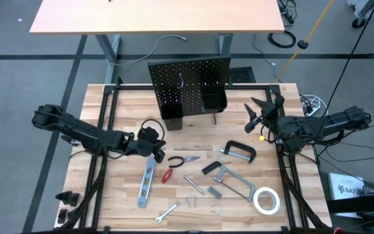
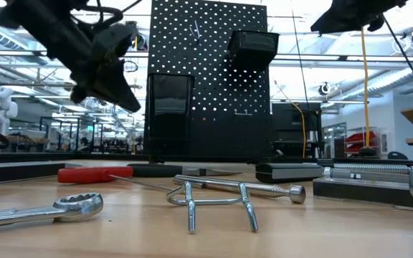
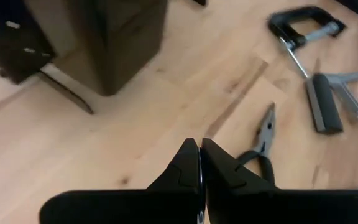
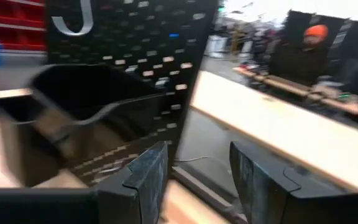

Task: Hang tools onto peg board
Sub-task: Insert the left silver hanger hook on the pegboard

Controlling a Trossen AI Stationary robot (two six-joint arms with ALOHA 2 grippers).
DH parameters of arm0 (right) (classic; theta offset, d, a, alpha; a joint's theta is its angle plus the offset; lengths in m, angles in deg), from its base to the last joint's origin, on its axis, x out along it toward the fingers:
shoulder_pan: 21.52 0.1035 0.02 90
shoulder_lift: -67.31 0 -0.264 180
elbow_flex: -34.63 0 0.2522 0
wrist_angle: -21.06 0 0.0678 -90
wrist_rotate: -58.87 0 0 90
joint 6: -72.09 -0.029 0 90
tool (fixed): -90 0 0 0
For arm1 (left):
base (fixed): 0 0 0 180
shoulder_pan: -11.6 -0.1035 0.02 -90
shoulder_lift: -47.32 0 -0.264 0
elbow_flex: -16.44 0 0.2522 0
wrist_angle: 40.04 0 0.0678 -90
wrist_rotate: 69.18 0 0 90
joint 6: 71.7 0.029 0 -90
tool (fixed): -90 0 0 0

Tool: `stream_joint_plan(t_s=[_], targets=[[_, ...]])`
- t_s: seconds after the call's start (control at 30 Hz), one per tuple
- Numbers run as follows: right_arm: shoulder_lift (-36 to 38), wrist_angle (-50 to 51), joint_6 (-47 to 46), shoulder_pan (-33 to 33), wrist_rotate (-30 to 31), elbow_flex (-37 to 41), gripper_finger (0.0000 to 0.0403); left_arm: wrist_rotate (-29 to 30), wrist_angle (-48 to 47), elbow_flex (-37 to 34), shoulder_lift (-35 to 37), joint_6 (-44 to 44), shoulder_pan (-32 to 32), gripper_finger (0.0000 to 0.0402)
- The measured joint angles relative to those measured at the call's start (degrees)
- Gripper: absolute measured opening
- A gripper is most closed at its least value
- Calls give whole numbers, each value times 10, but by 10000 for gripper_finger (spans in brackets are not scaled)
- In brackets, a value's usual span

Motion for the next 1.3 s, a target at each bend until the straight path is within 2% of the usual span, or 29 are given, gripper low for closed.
stream_joint_plan(t_s=[0.13,0.3,0.47,0.87,1.0,1.17,1.3], targets=[[-8,-4,-20,0,-43,0,167,-24,61,-41,0,2,-21,2],[-10,-61,-7,0,-84,0,167,-95,169,-104,0,0,-48,2],[-11,-67,-22,0,-121,0,167,-125,218,-123,0,2,-69,2],[-31,-49,-53,0,-138,0,167,-150,216,-124,0,47,-99,2],[-45,-46,-57,0,-138,0,167,-194,228,-117,6,52,-112,2],[-56,-56,-38,-4,-138,0,167,-206,190,-68,59,95,-107,2],[-62,-57,-32,-14,-138,0,167,-175,143,-3,119,149,-99,2]])
